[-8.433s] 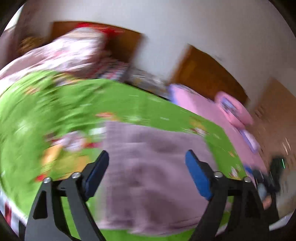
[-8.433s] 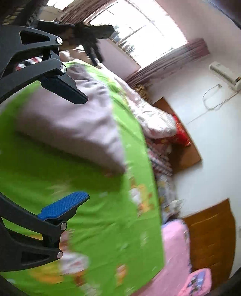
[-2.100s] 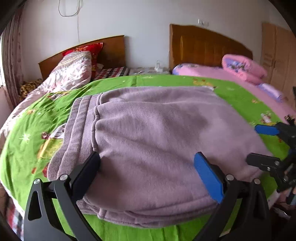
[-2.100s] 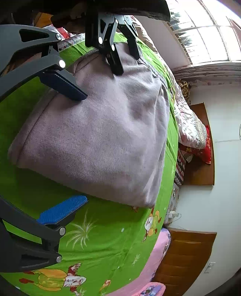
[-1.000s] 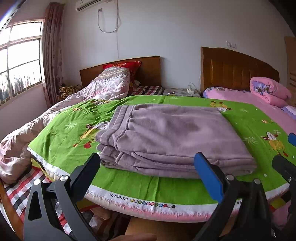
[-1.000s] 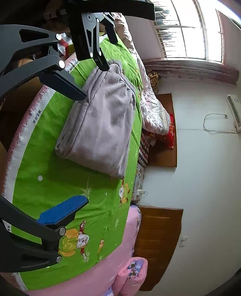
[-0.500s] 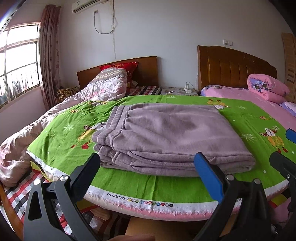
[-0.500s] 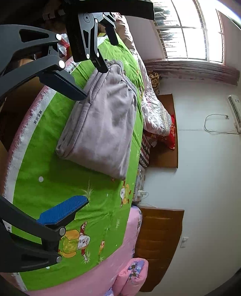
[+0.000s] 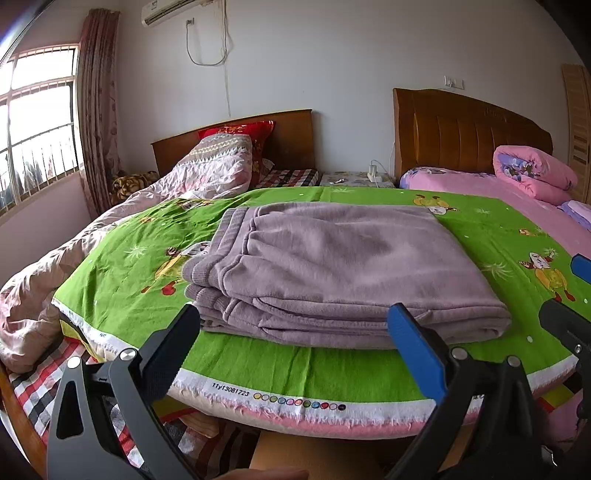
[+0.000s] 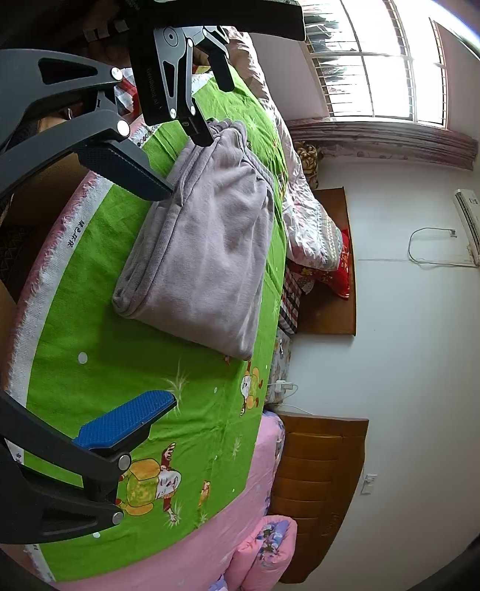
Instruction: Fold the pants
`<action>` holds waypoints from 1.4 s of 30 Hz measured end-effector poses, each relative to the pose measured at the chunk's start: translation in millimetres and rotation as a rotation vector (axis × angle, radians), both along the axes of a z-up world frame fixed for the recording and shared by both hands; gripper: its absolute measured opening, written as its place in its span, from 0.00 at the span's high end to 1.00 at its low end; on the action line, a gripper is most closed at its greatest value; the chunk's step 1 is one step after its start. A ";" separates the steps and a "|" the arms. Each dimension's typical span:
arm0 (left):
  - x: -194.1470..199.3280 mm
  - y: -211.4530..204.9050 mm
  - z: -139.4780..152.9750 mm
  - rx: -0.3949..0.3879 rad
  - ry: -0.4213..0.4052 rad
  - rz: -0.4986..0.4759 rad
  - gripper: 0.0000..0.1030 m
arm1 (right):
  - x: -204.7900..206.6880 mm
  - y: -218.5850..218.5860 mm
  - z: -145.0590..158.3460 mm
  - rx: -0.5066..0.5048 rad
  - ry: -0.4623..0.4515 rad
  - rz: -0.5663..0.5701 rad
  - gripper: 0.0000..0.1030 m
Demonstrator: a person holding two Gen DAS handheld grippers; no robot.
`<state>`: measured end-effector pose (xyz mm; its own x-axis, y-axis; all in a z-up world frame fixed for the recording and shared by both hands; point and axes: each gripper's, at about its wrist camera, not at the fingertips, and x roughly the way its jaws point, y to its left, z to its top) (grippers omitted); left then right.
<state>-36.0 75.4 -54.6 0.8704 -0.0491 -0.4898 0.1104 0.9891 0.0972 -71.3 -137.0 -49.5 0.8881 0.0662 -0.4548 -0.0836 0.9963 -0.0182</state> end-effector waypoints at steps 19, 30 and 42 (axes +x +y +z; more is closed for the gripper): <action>2.2 3.8 -4.4 -0.003 0.012 0.001 0.02 | -0.3 -2.3 -2.0 0.009 0.004 -0.002 0.04; 2.6 4.5 -4.3 -0.003 0.013 0.001 0.02 | -0.3 -2.6 -2.1 0.012 0.007 -0.002 0.04; 2.4 6.4 -7.4 -0.001 0.018 0.006 0.02 | -1.4 -2.0 -2.8 0.015 0.011 -0.005 0.04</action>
